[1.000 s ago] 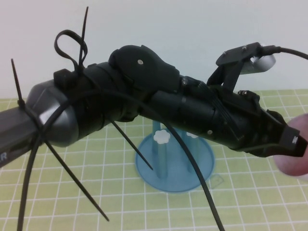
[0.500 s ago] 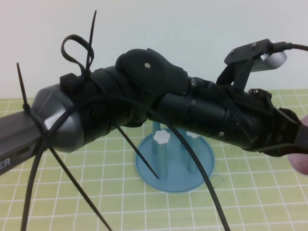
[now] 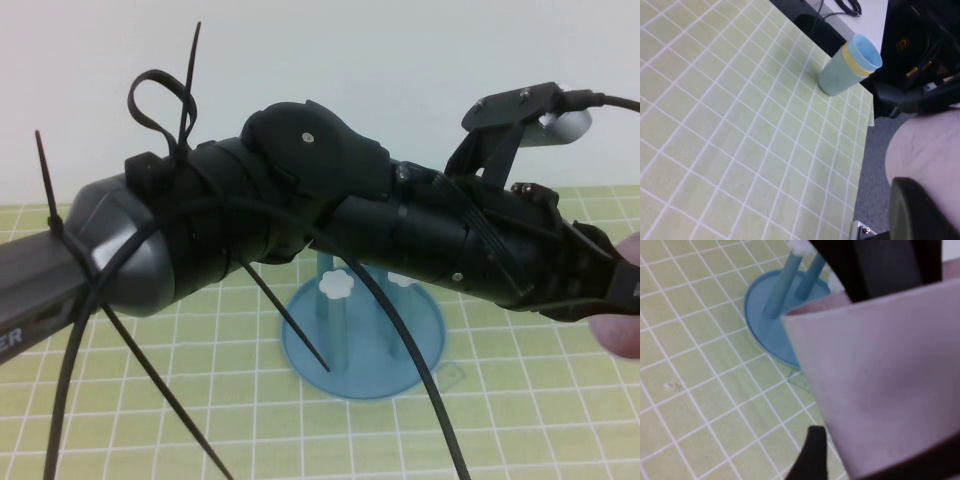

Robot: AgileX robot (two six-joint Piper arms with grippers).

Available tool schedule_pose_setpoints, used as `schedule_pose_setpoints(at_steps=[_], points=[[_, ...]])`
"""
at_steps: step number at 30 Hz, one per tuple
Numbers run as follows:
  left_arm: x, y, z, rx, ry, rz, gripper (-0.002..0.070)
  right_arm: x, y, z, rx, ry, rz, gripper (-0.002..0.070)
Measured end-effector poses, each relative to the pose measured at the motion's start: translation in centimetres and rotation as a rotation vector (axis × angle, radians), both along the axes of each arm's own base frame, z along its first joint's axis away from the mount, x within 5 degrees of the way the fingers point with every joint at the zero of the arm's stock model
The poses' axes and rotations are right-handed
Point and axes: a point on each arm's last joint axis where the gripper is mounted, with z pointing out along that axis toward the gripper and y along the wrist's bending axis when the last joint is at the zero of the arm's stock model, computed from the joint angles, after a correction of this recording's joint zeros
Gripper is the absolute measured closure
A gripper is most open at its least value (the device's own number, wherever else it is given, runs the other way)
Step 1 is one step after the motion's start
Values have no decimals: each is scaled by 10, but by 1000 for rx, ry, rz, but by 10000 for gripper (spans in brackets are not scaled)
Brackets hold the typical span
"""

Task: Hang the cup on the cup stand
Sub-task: Adjust the cup with two arms

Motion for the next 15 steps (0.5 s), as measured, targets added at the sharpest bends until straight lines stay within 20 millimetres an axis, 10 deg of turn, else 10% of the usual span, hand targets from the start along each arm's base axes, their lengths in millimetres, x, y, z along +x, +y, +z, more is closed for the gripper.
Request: schedule_pose_setpoints(at_steps=[11, 15], points=[[1, 0, 0, 1, -43, -4, 668, 0, 1, 0, -6, -12, 19, 64], [0, 0, 1, -10, -56, -18, 519, -1, 2, 0, 1, -3, 27, 75]])
